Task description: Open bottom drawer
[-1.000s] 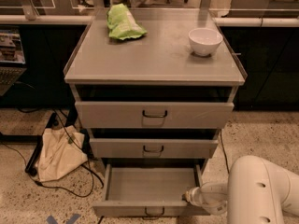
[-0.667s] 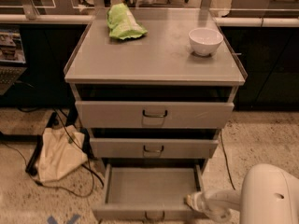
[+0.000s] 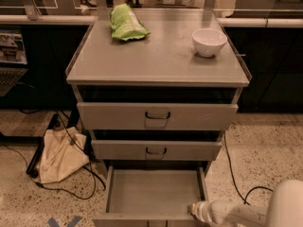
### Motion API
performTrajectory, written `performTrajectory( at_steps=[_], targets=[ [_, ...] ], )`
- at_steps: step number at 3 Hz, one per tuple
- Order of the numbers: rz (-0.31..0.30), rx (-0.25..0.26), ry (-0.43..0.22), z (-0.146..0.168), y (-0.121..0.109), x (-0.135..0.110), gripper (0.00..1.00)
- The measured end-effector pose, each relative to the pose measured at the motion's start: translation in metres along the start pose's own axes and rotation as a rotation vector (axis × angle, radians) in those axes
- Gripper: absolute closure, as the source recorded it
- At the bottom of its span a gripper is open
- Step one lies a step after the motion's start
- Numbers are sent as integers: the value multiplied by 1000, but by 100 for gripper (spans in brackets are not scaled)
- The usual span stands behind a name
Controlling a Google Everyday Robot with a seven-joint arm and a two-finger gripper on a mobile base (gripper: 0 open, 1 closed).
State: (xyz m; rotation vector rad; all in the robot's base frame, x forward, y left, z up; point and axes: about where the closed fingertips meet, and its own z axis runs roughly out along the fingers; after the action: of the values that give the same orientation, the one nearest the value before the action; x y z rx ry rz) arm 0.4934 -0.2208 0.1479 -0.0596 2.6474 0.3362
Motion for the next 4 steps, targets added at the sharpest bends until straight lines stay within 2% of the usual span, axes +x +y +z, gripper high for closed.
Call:
performTrajectory(
  at_steps=[1,2,3,4],
  targets=[
    [19,35,-108,-38,8,-37,50],
    [0,69,-226,-81,21,-74,27],
    [3,67,-233,-81,25,-77,4],
    [3,66,-231,-81,25,-76,0]
  ],
)
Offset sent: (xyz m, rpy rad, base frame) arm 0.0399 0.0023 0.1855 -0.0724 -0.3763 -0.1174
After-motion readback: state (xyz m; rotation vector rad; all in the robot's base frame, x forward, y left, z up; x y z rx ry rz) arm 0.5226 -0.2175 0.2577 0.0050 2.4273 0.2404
